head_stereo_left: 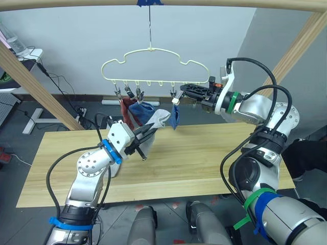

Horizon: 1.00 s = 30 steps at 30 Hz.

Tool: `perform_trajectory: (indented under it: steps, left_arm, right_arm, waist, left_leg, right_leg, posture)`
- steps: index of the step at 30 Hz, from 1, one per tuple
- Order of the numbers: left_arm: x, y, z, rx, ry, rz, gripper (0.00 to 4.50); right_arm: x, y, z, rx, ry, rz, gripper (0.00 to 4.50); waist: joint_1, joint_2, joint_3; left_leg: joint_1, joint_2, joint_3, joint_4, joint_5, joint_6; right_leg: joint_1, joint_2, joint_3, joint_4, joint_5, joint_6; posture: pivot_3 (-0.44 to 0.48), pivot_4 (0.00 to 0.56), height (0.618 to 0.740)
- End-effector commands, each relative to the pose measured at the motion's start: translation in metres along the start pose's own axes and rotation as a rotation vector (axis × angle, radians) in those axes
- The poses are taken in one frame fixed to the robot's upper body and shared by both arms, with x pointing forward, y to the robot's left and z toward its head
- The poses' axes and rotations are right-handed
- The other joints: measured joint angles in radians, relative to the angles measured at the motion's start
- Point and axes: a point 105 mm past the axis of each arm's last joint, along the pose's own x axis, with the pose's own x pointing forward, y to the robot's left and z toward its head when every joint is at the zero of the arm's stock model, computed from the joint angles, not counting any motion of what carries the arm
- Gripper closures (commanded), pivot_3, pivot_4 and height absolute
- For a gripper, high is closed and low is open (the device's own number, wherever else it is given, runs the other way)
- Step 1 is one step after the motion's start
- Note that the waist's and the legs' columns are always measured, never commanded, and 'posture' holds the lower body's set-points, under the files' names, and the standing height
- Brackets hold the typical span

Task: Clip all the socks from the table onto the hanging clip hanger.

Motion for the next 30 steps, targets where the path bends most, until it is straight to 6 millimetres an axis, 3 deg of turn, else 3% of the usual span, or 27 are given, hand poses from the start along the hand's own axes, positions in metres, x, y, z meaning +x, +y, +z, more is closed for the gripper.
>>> perform_trajectory:
  steps: [1, 17, 30]
  left_arm:
    - [0.003, 0.005, 0.011, 0.042, -0.049, 0.02, 4.48]
    - [0.011, 0.011, 0.012, 0.044, -0.078, 0.024, 4.48]
    - [0.021, 0.013, 0.026, 0.048, -0.104, 0.02, 4.48]
  right_arm:
    - [0.0, 0.012, -0.001, -0.023, 0.004, 0.051, 3.83]
    - [0.001, 0.012, -0.006, -0.027, 0.018, 0.042, 3.83]
    - [0.001, 0.009, -0.006, -0.023, 0.017, 0.027, 3.83]
  waist:
    - [-0.001, 0.0, 0.0]
    - [-0.003, 0.0, 0.0]
    - [-0.011, 0.0, 0.001]
  left_leg:
    - [0.0, 0.0, 0.0, 0.0, 0.0, 0.0]
    - [0.0, 0.0, 0.0, 0.0, 0.0, 0.001]
    - [-0.001, 0.0, 0.0, 0.0, -0.001, 0.001]
  right_leg:
    - [0.0, 0.0, 0.0, 0.0, 0.0, 0.0]
    - [0.0, 0.0, 0.0, 0.0, 0.0, 0.0]
    - [0.0, 0.0, 0.0, -0.001, 0.0, 0.0]
  posture:
    - [0.001, 0.263, 0.74]
    - [0.001, 0.271, 0.74]
    - [0.002, 0.271, 0.74]
